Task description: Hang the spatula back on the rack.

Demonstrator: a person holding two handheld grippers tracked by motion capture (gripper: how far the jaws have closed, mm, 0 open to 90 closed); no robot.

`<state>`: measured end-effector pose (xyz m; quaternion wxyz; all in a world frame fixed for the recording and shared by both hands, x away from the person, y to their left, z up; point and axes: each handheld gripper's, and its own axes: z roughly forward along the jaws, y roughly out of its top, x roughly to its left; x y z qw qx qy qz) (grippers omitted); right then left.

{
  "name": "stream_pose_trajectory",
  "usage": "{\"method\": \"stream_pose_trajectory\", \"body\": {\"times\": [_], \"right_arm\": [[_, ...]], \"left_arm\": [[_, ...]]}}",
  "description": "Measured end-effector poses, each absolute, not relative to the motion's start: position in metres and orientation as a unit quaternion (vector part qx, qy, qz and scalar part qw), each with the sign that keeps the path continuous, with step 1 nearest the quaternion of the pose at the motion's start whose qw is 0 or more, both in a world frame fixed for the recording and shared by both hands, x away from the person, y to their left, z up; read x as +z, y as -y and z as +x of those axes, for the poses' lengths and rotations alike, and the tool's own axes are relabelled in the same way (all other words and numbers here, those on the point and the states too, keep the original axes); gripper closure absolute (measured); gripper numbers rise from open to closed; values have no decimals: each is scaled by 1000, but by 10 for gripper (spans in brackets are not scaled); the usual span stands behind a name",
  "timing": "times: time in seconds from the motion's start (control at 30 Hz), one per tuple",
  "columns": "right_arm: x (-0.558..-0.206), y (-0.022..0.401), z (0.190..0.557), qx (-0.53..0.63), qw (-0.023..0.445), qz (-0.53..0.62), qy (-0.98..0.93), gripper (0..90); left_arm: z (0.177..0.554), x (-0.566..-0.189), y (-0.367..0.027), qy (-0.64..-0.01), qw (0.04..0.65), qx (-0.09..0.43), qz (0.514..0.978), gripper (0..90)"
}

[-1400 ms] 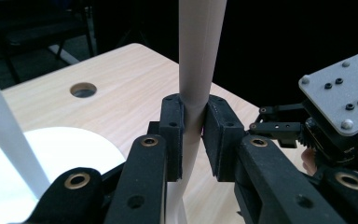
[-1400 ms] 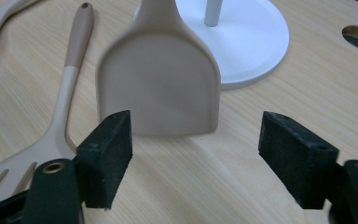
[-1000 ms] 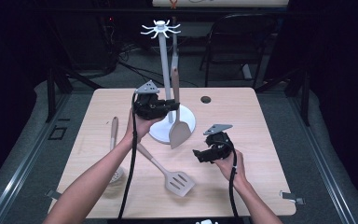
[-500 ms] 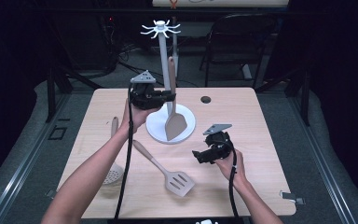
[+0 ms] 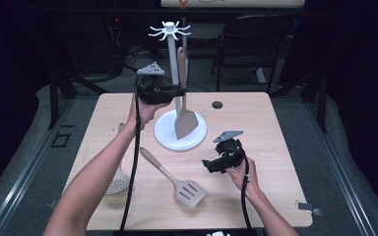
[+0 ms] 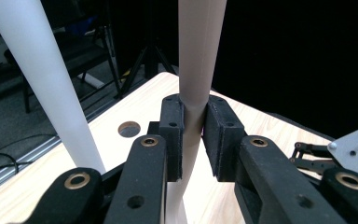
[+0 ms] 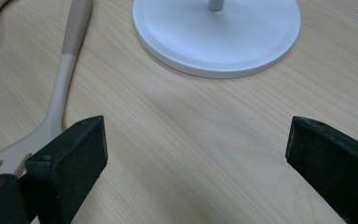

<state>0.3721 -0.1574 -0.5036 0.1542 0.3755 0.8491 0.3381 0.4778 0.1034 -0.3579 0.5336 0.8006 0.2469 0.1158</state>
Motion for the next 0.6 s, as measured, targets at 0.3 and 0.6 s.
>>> {"method": "stream_pose_trajectory", "body": {"times": [0.3,0.6], "right_arm": [[-505,157,373,339,150,375,-849,51],[-505,156,373,337,149,373,-851,51]], "left_arm": [[484,-346,-103,-243,536,116,800,783],[489,-340,-107,-249,544,109,794,783]]}}
